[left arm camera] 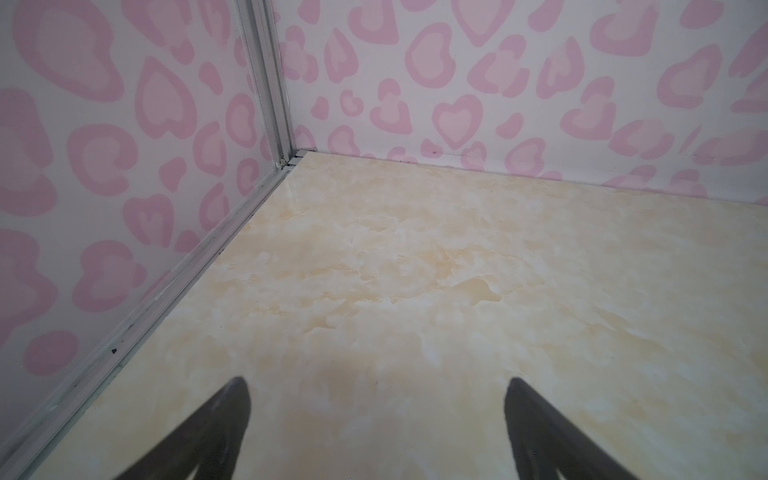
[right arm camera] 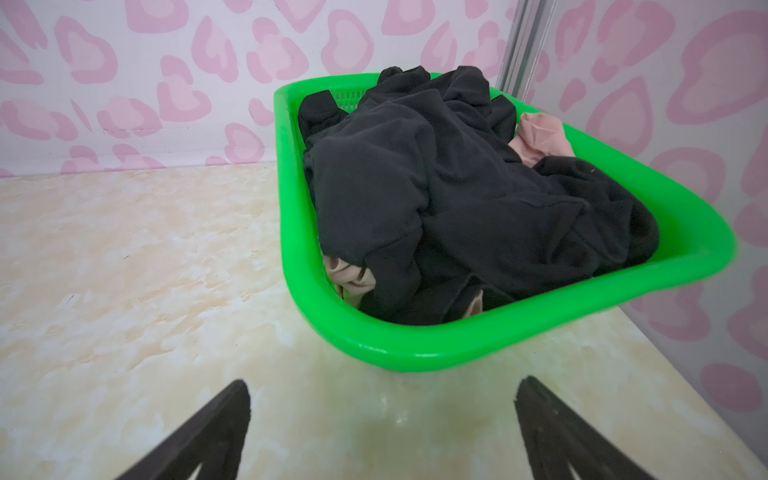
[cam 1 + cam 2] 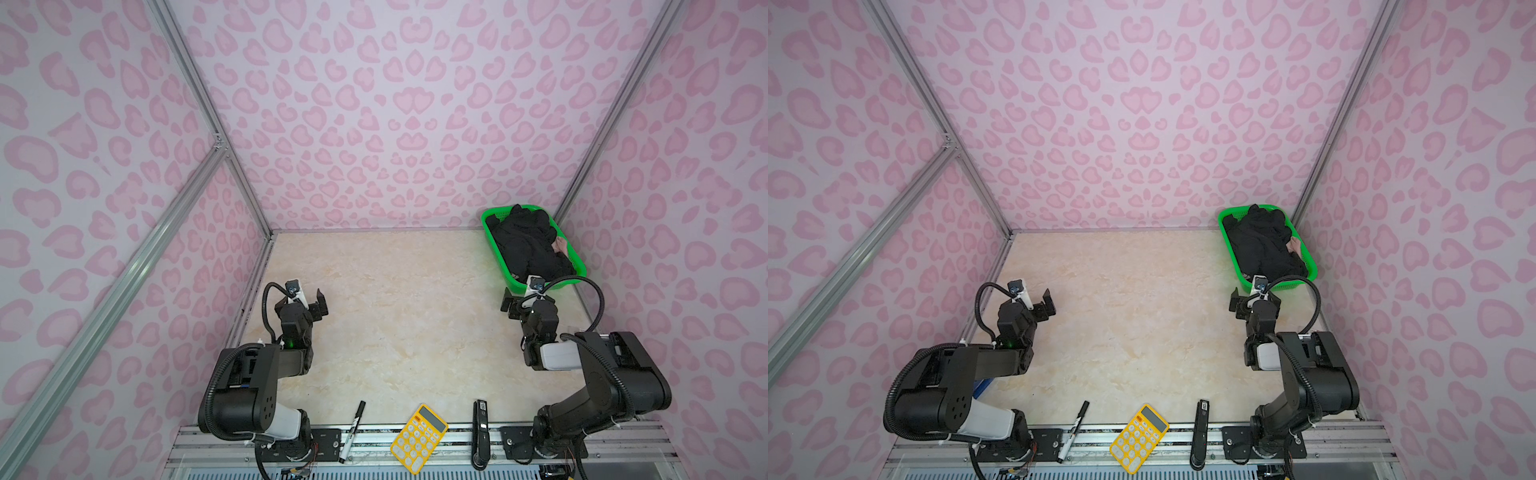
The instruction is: Fold and stack the mixed laundry pile
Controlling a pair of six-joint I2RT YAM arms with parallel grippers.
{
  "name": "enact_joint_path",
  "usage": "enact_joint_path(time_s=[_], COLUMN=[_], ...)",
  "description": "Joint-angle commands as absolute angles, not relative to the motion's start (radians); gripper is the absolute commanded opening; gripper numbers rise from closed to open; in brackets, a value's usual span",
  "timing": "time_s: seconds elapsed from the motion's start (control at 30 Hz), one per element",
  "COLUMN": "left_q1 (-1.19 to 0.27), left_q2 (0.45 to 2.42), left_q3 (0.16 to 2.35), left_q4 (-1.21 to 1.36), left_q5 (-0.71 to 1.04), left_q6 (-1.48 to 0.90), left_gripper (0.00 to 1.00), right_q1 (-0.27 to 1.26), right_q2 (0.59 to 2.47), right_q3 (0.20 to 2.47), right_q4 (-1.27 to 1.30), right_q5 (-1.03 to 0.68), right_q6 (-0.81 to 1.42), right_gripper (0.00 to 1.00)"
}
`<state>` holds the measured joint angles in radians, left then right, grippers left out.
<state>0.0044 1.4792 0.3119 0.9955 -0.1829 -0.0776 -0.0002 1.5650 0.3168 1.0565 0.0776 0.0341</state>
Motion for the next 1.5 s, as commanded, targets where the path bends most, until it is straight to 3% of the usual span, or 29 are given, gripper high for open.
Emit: enact_joint_path(time_s=[0.0, 0.87, 1.03, 1.23, 1.37, 1.47], left_q1=[0.005, 0.004, -0.006, -0.03, -0.07, -0.086], left_q2=[1.479, 1.473, 1.387, 1.216, 1.108, 1.068], left_q3=[0.315, 0.311, 0.355, 0.417, 0.505, 0.621], left_q4=[1.018, 1.028, 0.873, 0.641, 0.442, 0.252], left_q5=[-0.183, -0.19, -0.227, -0.28, -0.323, -0.317], left_q6=[-0.072, -0.071, -0.071, -0.103, -0.105, -0.113], left_gripper=[0.97, 0.97, 0.97, 0.97, 0.97, 0.97], right_q1=[0.002, 0.009, 0.044, 0.096, 0.118, 0.065], right_q2=[1.569, 1.566, 1.513, 1.302, 1.134, 1.126], right_q3=[0.318, 0.309, 0.258, 0.286, 0.414, 0.634], right_q4=[1.064, 1.079, 1.131, 0.858, 0.439, 0.108], right_q5=[0.083, 0.108, 0.19, 0.282, 0.356, 0.292], right_q6=[0.029, 0.027, 0.013, 0.016, 0.074, 0.129], right_gripper=[0.99, 0.99, 1.0, 0.99, 0.94, 0.94])
